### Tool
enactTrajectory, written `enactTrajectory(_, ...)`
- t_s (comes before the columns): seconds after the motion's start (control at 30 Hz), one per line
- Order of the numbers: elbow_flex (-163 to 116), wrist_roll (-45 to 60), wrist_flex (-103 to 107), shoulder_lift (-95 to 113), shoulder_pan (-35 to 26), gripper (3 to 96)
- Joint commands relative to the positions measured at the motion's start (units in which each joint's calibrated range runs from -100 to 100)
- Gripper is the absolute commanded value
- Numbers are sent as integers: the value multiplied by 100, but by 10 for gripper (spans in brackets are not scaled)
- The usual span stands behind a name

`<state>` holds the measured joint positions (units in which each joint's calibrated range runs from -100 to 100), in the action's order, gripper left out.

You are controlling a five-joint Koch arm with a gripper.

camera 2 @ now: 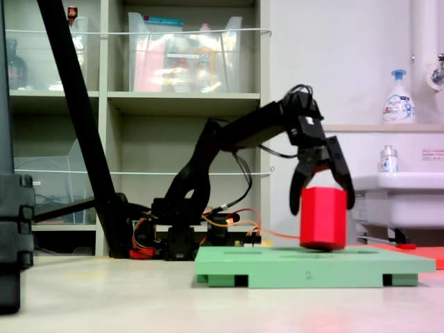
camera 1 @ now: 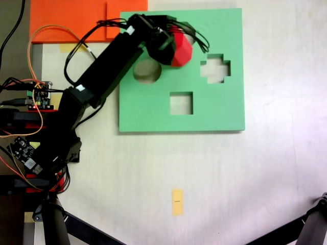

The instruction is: Put the octagonal pillar block into the corresponding hole

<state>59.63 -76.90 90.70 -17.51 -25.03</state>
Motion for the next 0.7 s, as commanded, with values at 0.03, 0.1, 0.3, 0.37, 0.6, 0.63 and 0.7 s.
enactTrajectory(0.03,657,-122,-380,-456,-127,294)
enactTrajectory(0.1,657,-132,-524,-581,-156,294)
enactTrajectory(0.3,657,-147,-717,-721,-190,294)
enactTrajectory(0.37,657,-147,-765,-777,-195,294)
enactTrajectory(0.6,657,-166,-1054,-917,-249,294)
enactTrajectory(0.63,657,-171,-1092,-931,-254,294)
enactTrajectory(0.7,657,-190,-1131,-972,-259,294)
